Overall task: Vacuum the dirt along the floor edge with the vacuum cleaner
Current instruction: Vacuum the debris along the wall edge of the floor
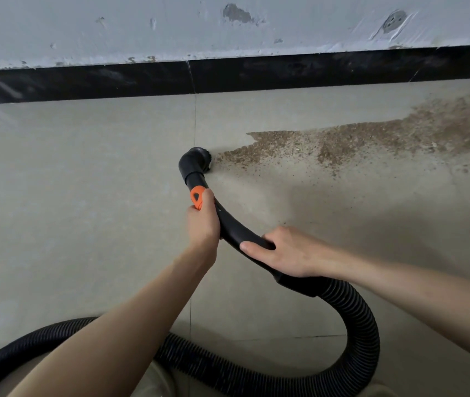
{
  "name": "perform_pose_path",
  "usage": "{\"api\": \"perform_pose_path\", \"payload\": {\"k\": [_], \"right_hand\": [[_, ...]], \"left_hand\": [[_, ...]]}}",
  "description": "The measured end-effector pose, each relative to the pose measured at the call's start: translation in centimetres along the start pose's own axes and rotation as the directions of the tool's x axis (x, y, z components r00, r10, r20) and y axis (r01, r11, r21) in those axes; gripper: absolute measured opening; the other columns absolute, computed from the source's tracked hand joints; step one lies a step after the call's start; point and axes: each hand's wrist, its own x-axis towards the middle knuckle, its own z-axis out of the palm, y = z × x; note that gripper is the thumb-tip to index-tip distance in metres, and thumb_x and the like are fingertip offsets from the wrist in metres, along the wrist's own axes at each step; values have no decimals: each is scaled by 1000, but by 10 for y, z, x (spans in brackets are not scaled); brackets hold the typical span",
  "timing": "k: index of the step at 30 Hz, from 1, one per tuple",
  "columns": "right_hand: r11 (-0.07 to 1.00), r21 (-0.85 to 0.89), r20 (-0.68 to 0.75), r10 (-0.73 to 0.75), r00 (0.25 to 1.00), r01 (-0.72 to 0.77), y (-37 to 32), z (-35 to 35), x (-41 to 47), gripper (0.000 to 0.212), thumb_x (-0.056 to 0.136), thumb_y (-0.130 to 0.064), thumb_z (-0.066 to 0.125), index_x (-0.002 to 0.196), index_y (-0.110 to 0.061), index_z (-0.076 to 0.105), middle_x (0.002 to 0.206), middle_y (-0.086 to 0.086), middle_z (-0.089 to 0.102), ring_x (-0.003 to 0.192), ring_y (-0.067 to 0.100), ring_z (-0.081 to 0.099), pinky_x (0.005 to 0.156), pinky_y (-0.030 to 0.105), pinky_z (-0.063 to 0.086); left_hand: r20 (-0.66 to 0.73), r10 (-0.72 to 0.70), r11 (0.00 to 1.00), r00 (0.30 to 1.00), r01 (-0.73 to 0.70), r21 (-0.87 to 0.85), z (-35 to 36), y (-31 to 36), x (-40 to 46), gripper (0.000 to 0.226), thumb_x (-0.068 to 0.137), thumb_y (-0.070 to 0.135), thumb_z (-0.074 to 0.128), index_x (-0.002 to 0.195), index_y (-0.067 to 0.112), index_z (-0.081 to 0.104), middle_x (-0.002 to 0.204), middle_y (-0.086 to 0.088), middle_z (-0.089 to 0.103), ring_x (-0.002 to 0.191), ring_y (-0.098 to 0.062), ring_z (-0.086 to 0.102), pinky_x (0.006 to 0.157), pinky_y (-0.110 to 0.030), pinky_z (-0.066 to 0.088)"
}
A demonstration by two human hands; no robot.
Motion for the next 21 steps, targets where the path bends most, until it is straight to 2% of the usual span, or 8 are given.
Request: {"api": "perform_pose_path", "payload": {"k": [6, 11, 13, 16, 18, 21], "right_hand": [[998, 46, 14, 30, 999, -30, 5, 3, -14, 57, 91, -67, 42, 63, -18, 49, 52, -6, 59, 43, 9, 55, 44, 19, 40], [995, 81, 125, 56, 991, -66, -2, 10, -19, 57, 92, -66, 40, 78, -13, 56, 69, 5, 72, 60, 17, 67, 59, 25, 52], [991, 114, 148, 54, 988, -72, -7, 16, -21, 55, 95, -62, 38, 85, -11, 55, 74, 9, 74, 53, 16, 65, 51, 21, 49], [998, 51, 104, 26, 994, -31, -15, 25, -23, 59, 97, -61, 32, 81, -8, 54, 64, 9, 70, 42, 13, 59, 42, 17, 42], [999, 33, 87, 14, 996, -17, -17, 27, -23, 60, 97, -61, 30, 79, -8, 53, 60, 8, 68, 40, 12, 58, 40, 15, 41], [994, 102, 101, 39, 994, -49, -16, 24, -26, 59, 96, -62, 31, 82, -8, 51, 57, 7, 67, 44, 18, 62, 42, 18, 44]], "left_hand": [[11, -6, 999, 1000, 6, 38, 4, -6, -9, 26, 87, 40, 46, 79, 16, 47, 82, -5, 49, 77, -21, 51, 72, -35, 44], [-2, -8, 999, 1000, 8, 39, -4, -13, -15, 26, 88, 39, 43, 80, 15, 48, 86, -7, 48, 80, -23, 48, 73, -36, 40], [-5, -5, 999, 1000, 5, 34, -7, -21, -19, 26, 88, 38, 43, 79, 14, 47, 83, -6, 46, 78, -23, 46, 71, -35, 39], [-9, -9, 1000, 1000, 9, 4, -10, -28, -24, 26, 88, 37, 44, 77, 14, 46, 76, -3, 44, 73, -21, 45, 67, -34, 37], [1, -29, 999, 1000, 29, -19, -12, -26, -24, 24, 87, 36, 45, 77, 15, 47, 75, -2, 45, 71, -19, 47, 64, -31, 40], [44, -54, 998, 998, 56, -40, -13, -20, -22, 23, 87, 38, 49, 79, 17, 48, 76, -1, 48, 69, -17, 50, 57, -28, 43]]}}
